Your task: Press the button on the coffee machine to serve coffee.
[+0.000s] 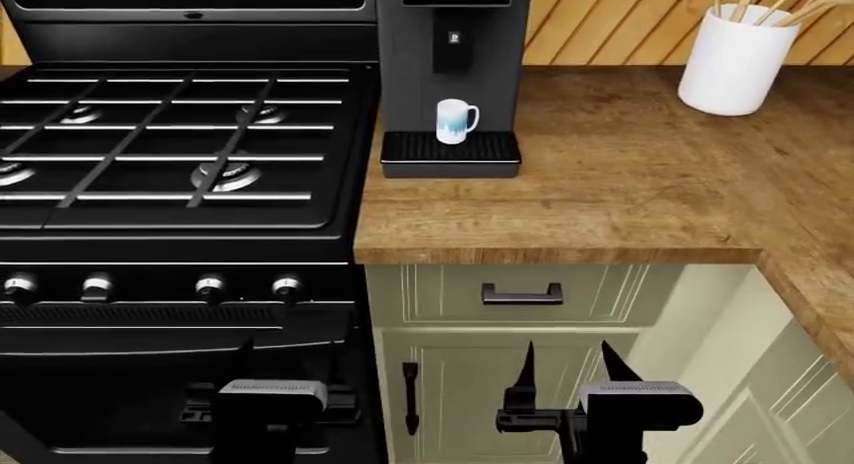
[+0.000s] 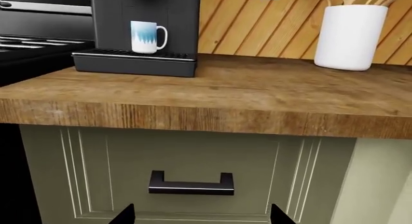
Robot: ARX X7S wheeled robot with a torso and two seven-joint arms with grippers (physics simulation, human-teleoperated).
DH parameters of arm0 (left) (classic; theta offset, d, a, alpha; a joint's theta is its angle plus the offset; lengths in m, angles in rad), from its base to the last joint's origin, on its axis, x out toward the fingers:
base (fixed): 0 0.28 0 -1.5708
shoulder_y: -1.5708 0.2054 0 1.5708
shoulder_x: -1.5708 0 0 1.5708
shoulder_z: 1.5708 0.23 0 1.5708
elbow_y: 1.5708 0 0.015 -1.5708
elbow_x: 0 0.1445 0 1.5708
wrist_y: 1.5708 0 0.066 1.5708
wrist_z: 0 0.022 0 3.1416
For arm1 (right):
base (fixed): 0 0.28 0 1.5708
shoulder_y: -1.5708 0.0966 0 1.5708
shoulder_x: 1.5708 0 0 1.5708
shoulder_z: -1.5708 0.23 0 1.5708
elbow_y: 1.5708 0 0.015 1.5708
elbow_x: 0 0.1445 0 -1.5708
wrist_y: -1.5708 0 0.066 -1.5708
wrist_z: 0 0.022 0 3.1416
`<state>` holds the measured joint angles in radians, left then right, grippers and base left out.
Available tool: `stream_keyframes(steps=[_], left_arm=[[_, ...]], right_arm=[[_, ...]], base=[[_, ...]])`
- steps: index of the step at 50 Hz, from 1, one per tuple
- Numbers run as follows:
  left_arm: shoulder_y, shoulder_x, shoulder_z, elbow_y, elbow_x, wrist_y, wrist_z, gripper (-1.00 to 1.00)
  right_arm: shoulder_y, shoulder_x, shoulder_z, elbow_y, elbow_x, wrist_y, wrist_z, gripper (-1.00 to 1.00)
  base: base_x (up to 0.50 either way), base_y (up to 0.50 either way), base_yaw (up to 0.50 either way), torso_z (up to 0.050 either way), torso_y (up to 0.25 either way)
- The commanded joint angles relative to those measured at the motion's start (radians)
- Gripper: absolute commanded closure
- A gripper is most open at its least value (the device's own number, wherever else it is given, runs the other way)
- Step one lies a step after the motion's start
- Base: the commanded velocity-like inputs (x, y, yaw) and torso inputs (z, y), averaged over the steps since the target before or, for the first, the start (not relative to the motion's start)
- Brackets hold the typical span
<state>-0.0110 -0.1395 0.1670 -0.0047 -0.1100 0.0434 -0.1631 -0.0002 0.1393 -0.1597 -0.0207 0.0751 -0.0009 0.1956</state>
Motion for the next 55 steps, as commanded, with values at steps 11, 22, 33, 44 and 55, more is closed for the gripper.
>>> stream_keyframes(steps=[11,22,33,44,55], left_arm=[[0.001,-0.017,0.011,0.000,-0.012,0.010,-0.016,-1.00],[0.002,-0.013,0.011,0.017,-0.030,-0.002,-0.033,-1.00],[0.002,-0.038,0.030,0.100,-0.075,-0.073,-0.008,-1.00],[-0.161,-0.099,0.000,0.530,-0.246,-0.628,-0.110,-1.00],[-0.466,-0.148,-0.088,0.619,-0.410,-0.995,-0.135,-1.00]], right_arm=[[0.001,0.013,-0.012,-0.001,0.017,-0.001,0.016,-1.00],[0.005,0.018,-0.020,0.003,0.024,-0.001,0.022,-1.00],[-0.001,0.037,-0.008,-0.068,0.021,0.071,0.060,-1.00],[0.125,0.098,0.050,-0.447,0.149,0.449,0.063,-1.00],[0.428,0.212,0.171,-0.717,0.298,0.942,0.082,-1.00]], base=[[0.00,0.00,0.00,0.050,0.000],[0.00,0.00,0.00,0.014,0.000],[0.00,0.00,0.00,0.000,0.000],[0.00,0.00,0.00,0.000,0.000],[0.00,0.00,0.00,0.000,0.000]])
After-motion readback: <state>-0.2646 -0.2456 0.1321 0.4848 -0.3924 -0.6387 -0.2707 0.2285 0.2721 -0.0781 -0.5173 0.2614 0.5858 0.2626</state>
